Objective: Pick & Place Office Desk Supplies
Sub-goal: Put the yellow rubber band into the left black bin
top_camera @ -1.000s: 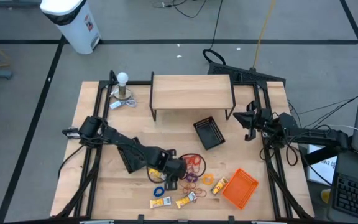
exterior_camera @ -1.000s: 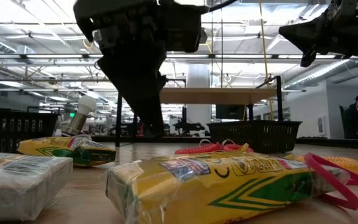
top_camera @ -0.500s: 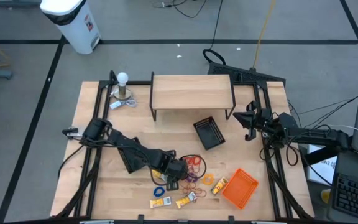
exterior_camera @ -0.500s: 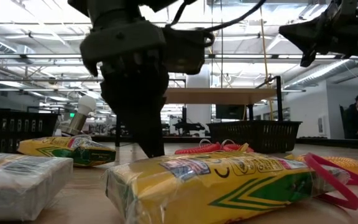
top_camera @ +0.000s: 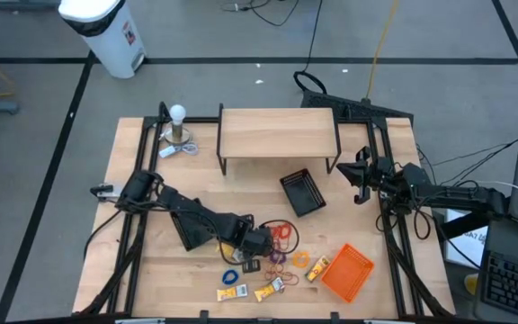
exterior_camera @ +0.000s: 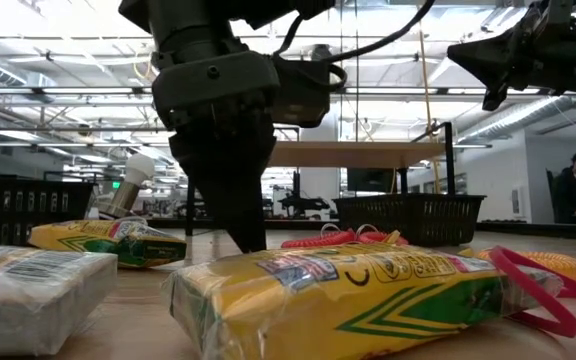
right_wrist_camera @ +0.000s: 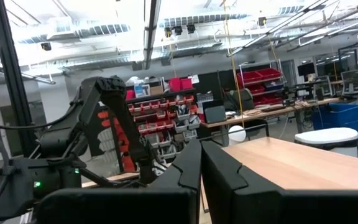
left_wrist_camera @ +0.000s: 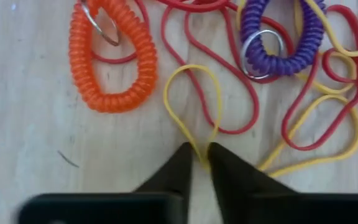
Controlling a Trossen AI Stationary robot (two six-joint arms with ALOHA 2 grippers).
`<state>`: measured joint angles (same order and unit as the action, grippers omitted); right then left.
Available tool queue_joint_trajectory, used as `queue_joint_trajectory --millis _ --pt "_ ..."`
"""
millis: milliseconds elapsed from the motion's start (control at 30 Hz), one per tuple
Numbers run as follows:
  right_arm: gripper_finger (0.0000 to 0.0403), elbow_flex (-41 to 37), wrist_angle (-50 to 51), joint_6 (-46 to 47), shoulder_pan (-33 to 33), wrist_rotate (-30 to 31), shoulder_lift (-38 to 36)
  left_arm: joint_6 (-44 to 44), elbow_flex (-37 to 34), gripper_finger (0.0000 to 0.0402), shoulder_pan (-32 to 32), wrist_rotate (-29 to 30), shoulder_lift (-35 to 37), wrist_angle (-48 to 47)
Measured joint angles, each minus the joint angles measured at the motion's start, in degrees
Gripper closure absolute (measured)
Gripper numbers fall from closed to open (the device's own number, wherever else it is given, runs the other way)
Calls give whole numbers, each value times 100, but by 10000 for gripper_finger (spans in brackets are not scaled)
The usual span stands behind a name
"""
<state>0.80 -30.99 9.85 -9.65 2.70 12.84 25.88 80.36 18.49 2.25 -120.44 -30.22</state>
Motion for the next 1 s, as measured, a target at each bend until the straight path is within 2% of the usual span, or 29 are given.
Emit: queue_joint_trajectory --millis 67,267,367,700,1000 --pt "399 0 0 0 0 0 0 -142 -2 390 -10 -56 -5 16" --pt "399 0 35 0 0 0 0 -481 -15 395 -10 -32 137 26" --pt "399 0 86 2 0 2 0 -591 -49 397 18 248 388 -31" --pt "399 -1 84 157 0 18 0 -1208 -29 400 100 875 2073 -345" --pt "399 0 125 127 0 18 0 -1247 -21 401 471 2148 3768 -1465"
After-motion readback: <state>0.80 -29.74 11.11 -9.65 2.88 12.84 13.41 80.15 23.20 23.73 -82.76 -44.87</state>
